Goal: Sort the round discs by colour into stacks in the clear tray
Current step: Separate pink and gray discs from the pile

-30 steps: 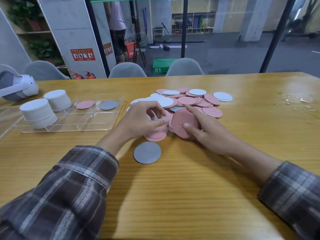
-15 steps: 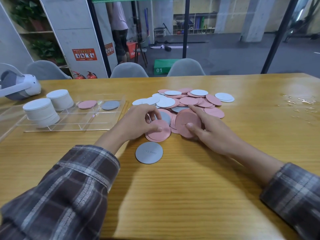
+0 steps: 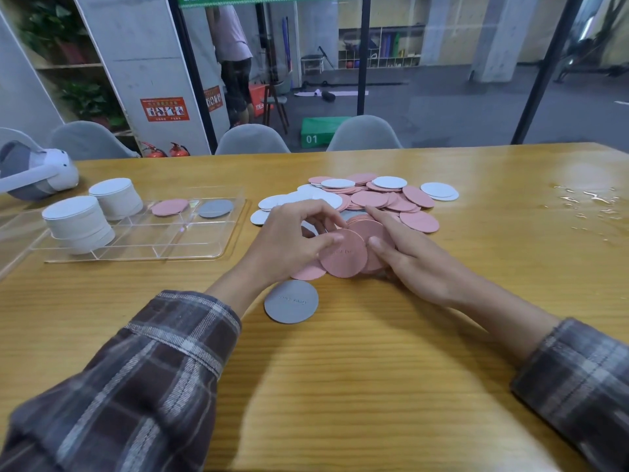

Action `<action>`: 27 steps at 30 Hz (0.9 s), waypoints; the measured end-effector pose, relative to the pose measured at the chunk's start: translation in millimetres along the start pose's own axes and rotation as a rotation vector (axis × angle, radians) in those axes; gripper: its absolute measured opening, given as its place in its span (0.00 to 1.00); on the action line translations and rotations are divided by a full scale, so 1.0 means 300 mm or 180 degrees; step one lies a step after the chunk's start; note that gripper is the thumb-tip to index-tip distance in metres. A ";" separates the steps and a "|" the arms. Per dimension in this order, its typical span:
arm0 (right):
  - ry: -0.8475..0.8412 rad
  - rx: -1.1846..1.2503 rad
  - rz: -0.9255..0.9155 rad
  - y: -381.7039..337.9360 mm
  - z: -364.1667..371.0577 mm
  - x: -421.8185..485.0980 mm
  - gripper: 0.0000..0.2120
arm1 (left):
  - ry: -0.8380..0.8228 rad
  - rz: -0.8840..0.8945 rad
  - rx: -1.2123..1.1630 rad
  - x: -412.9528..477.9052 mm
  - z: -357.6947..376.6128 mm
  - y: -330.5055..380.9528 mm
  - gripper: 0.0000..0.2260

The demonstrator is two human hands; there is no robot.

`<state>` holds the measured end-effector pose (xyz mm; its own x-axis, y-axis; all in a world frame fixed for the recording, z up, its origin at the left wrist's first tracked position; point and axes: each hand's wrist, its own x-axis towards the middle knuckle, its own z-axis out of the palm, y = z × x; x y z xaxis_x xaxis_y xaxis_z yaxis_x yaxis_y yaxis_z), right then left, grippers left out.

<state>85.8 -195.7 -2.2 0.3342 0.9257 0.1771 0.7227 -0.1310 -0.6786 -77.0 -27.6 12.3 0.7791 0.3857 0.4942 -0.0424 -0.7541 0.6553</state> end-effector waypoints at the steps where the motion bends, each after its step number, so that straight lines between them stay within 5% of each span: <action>1: -0.0011 0.0010 -0.0025 -0.003 0.001 0.000 0.28 | 0.0087 0.0058 0.0005 0.001 0.004 0.003 0.08; 12: 0.0092 -0.0399 -0.0402 -0.009 0.004 -0.005 0.34 | 0.0280 0.0199 0.0002 0.005 0.029 0.029 0.09; 19: 0.0251 -0.0478 -0.0351 -0.002 0.000 -0.005 0.32 | -0.0423 -0.0387 0.1068 -0.007 -0.101 -0.077 0.09; 27: 0.0259 -0.0445 -0.0383 0.005 0.002 -0.007 0.31 | -0.0612 -0.0558 0.1203 -0.004 -0.101 -0.063 0.11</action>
<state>85.8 -197.7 -4.2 0.2839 0.9067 0.3120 0.8355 -0.0743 -0.5444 -96.1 2.2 16.4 0.8576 0.4461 0.2561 0.3038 -0.8410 0.4476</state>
